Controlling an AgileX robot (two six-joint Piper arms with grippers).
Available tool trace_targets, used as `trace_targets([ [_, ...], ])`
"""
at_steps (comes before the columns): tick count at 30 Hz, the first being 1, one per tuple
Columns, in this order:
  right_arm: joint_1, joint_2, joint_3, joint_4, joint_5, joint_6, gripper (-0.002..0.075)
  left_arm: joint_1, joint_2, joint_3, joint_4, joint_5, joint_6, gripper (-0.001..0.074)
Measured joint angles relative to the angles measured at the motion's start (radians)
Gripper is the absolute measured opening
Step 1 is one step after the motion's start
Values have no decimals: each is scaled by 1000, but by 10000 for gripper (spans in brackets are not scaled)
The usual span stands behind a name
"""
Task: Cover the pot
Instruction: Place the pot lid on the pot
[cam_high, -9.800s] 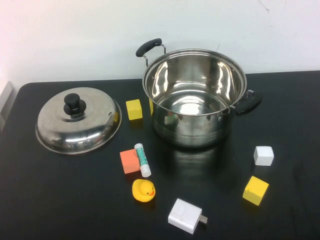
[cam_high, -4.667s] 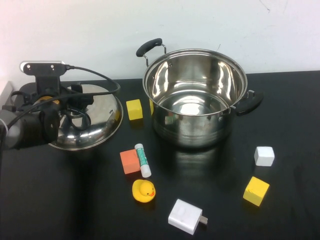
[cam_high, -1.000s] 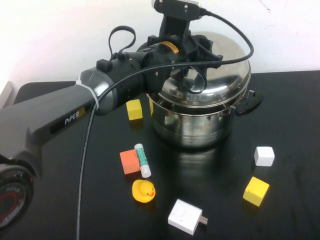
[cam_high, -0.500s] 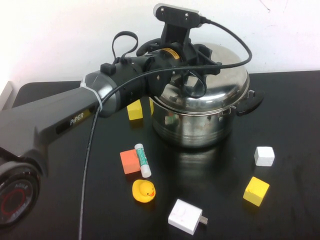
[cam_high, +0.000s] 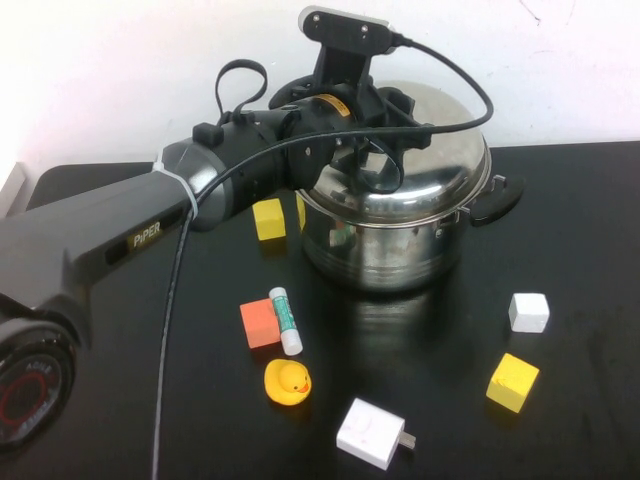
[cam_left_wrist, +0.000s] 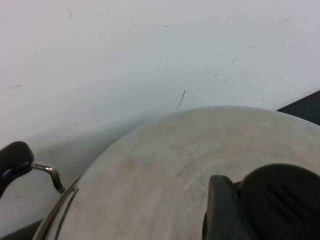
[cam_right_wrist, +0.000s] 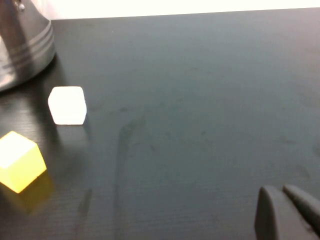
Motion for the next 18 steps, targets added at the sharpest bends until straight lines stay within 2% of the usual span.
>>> trace_targets([
  [10,0,0,0,0,0,0,-2,6,6,-67,11,138,0,328],
  [18,0,0,0,0,0,0,-2,6,8,-81,15,167,1,328],
])
